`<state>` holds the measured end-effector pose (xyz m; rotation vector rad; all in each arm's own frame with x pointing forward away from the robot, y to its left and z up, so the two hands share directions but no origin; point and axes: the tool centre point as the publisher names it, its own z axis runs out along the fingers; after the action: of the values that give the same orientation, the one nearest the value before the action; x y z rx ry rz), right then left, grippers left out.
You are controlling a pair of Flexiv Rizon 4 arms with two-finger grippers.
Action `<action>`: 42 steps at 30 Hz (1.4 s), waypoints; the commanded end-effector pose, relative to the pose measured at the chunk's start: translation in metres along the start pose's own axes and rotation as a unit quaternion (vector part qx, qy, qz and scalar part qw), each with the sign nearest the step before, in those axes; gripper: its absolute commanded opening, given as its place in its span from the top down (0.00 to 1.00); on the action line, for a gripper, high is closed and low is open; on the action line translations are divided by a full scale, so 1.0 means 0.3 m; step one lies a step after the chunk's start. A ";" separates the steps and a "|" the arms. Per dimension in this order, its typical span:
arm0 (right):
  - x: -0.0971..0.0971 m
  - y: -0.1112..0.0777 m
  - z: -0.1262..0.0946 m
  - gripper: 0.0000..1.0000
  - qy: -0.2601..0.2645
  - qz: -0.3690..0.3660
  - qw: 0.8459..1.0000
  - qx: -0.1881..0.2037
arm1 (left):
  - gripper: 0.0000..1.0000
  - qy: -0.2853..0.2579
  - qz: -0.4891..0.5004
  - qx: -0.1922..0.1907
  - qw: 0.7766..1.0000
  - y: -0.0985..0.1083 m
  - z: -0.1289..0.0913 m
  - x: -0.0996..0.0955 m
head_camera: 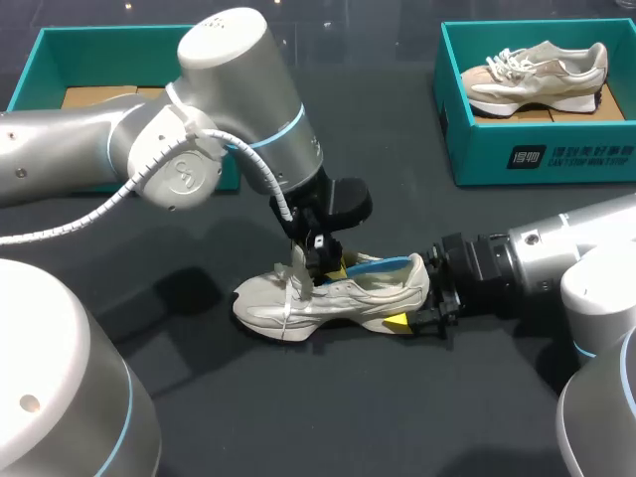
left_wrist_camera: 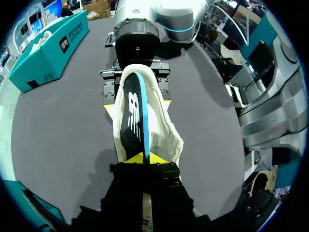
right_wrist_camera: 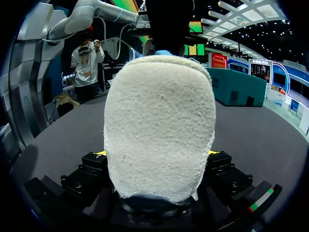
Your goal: Take the shoe out of the shoebox, open the shoe tongue, remove and reinsert the insole, then place the shoe into the shoebox
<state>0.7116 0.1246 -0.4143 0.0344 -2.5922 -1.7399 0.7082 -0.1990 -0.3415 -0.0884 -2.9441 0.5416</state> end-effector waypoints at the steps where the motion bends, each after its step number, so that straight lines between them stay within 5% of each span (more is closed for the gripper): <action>1: 0.005 -0.005 0.007 1.00 -0.001 0.000 1.000 0.001 | 1.00 -0.009 0.000 0.007 1.000 -0.018 -0.024 0.012; 15: 0.005 -0.005 0.007 1.00 -0.001 0.000 1.000 0.001 | 1.00 -0.029 -0.028 0.029 0.999 0.032 -0.077 0.013; 29: 0.005 -0.005 0.007 1.00 -0.001 0.000 1.000 0.001 | 1.00 -0.080 -0.029 0.017 0.996 -0.151 -0.056 -0.020; 37: 0.005 -0.005 0.007 1.00 -0.001 0.000 1.000 0.001 | 1.00 -0.095 -0.039 0.007 0.995 -0.172 -0.032 -0.021; 39: 0.005 -0.005 0.007 1.00 -0.001 0.000 1.000 0.001 | 0.76 -0.096 -0.041 0.007 0.994 -0.165 -0.031 -0.019; 42: 0.005 -0.005 0.007 1.00 -0.001 0.000 1.000 0.001 | 0.62 -0.100 -0.045 0.011 0.994 -0.150 -0.037 -0.011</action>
<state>0.7112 0.1250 -0.4149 0.0346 -2.5921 -1.7393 0.7139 -0.2404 -0.3159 0.1024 -3.1111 0.5920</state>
